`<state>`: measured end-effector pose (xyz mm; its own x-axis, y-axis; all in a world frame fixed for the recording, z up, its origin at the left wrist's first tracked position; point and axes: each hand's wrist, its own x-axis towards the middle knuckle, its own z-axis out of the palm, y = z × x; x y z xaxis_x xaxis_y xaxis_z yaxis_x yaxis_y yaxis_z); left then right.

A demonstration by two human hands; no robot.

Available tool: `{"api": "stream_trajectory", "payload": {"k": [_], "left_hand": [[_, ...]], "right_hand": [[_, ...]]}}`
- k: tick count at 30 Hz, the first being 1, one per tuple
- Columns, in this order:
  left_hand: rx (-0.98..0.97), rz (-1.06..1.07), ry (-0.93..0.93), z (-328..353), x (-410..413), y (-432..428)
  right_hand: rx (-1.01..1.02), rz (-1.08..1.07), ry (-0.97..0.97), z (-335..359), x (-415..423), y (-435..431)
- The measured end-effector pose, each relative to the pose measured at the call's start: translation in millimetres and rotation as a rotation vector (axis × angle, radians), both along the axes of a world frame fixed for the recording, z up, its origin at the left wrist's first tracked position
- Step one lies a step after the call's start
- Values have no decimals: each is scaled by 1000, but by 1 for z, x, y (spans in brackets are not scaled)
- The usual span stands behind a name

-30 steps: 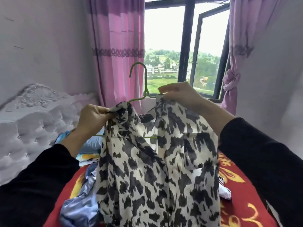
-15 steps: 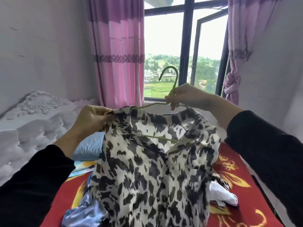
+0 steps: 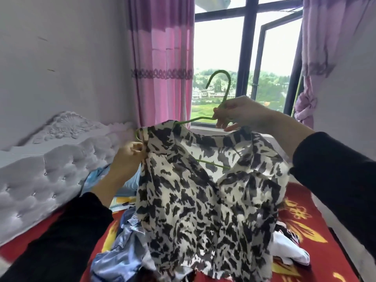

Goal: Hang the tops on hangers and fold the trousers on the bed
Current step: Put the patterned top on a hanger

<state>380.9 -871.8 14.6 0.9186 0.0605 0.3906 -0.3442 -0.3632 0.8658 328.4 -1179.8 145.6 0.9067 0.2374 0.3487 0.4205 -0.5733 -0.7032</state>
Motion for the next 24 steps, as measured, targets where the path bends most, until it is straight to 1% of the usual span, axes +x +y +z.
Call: {"api": "stream_trajectory", "payload": {"k": [1,2,5,9,10,12,13,14,15,16,17,19,20,22,24], "left_hand": [[33,-28,-7,-5,0,2],[64,-9,-26,-10,-3,6],[23,130,-61,-27,-7,30],[161,204,44,-54,-28,70],[155,281,29,-56,-37,77],[129,523,-115,-57,-56,87],[134,619,-240,-55,-69,90],[171,657,-361,-54,-84,92],[252,628,-453,-55,-99,93],[356,536,-499,-59,-114,94],[471,416,-497,-66,-128,96],[704,221,-388,-80,-147,99],[785,175,-303,-87,-151,101],[810,147,-98,-95,-155,108],[835,170,31,-97,-159,126]], "right_hand": [[-9,7,-2,0,-1,2],[-27,9,-7,0,-2,5],[-101,-1,-20,-5,-6,17],[-127,59,-15,-21,-6,54],[-141,85,-6,-26,-5,68],[-133,135,30,-32,0,99],[-112,158,57,-34,2,115],[-88,184,86,-35,4,133],[-65,214,114,-36,5,151],[-44,250,141,-37,5,170],[-23,293,166,-38,3,190],[5,395,213,-39,-4,230],[6,439,225,-39,-10,250],[5,507,238,-38,-23,288],[4,568,241,-37,-38,325]]}}
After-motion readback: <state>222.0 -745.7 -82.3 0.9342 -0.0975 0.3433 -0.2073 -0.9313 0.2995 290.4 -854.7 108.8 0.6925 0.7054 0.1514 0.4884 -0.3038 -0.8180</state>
